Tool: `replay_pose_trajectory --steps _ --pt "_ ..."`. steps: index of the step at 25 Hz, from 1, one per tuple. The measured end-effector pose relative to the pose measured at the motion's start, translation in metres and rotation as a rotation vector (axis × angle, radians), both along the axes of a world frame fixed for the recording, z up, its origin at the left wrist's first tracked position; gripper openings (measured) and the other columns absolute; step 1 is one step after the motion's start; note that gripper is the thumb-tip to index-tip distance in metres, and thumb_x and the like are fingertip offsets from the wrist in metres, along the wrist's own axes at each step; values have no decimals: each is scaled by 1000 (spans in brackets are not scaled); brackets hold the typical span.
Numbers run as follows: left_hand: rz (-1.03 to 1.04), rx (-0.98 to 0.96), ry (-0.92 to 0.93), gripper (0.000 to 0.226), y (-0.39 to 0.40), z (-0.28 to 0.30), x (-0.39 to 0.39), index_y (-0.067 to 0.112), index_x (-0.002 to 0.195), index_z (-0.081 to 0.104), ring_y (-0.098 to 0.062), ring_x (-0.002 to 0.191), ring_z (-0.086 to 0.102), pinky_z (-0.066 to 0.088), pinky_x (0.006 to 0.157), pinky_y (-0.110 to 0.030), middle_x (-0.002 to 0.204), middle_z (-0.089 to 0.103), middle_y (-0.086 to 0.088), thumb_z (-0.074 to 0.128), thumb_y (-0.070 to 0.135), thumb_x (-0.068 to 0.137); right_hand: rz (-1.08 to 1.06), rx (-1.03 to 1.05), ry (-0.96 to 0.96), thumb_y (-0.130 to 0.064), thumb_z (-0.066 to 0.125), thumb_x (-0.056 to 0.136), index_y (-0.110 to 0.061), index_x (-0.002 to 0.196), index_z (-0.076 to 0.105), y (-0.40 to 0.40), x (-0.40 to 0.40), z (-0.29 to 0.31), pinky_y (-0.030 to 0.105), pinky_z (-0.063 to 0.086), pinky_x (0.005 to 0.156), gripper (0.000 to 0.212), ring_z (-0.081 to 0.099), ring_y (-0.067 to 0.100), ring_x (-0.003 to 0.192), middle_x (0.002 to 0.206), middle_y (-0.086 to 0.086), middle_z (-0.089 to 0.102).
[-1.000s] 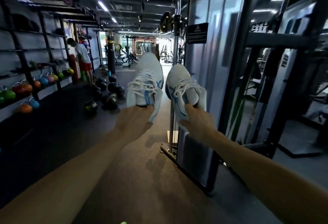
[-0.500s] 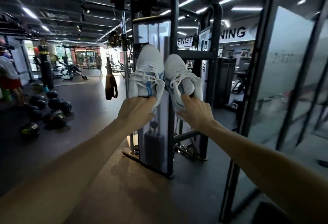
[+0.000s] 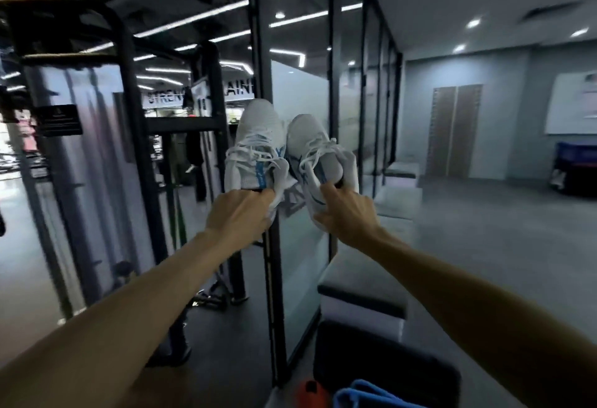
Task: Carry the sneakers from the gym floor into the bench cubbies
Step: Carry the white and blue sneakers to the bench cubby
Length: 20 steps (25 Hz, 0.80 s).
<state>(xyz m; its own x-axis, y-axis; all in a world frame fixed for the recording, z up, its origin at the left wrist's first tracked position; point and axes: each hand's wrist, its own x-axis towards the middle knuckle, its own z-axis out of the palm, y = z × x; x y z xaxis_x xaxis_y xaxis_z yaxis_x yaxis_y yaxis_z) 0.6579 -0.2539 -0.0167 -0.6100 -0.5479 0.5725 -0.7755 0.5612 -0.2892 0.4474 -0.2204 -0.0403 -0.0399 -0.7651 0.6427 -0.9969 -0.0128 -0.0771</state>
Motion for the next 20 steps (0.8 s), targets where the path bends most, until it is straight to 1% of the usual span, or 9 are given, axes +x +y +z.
replay_pose_trajectory --steps 2,4,7,10,11,14,16,20 --pt "-63 18 15 22 17 -2 -70 15 96 49 -30 80 62 33 54 -30 91 67 -7 55 35 89 -74 8 -4 -35 60 86 -16 95 37 40 -68 0 39 43 58 30 59 32 78 93 10 62" --pt "-126 28 28 21 43 -6 -157 18 95 48 -30 84 63 35 57 -31 95 67 -6 56 35 87 -176 19 17 -35 60 86 -20 90 32 90 -149 -2 36 37 56 32 56 30 72 89 9 61" --pt "-232 89 43 16 89 -12 -288 20 96 48 -31 87 62 35 58 -31 97 67 -6 54 31 88 -312 10 44 -35 60 84 -22 85 27 165 -273 -2 33 29 53 36 57 34 74 86 9 60" --pt "-337 118 56 12 125 -14 -397 21 96 48 -31 85 63 36 58 -32 94 68 -6 53 29 89 -434 18 66 -36 61 84 -21 85 28 225 -376 0 33 30 53 37 57 33 74 87 9 61" --pt "-374 118 64 10 136 -14 -432 20 94 48 -31 85 63 38 59 -33 93 68 -7 52 29 89 -476 25 57 -37 62 84 -20 85 29 244 -408 2 32 31 52 37 55 32 72 86 8 61" --pt "-484 125 86 10 162 -15 -531 20 88 47 -32 84 63 43 63 -36 90 69 -9 50 30 90 -592 24 26 -39 63 84 -19 86 31 288 -496 1 30 26 49 38 47 26 64 81 5 57" --pt "-549 114 80 12 169 -15 -596 20 88 47 -33 83 63 45 63 -37 88 69 -9 51 31 89 -659 10 20 -39 62 85 -19 86 32 307 -552 -3 31 29 50 37 49 28 65 82 5 57" --pt "-628 32 81 17 163 -23 -717 20 95 53 -30 81 64 41 63 -35 86 69 -7 54 34 87 -732 15 5 -34 59 87 -16 88 35 321 -655 -9 38 43 53 30 56 33 70 85 10 61"
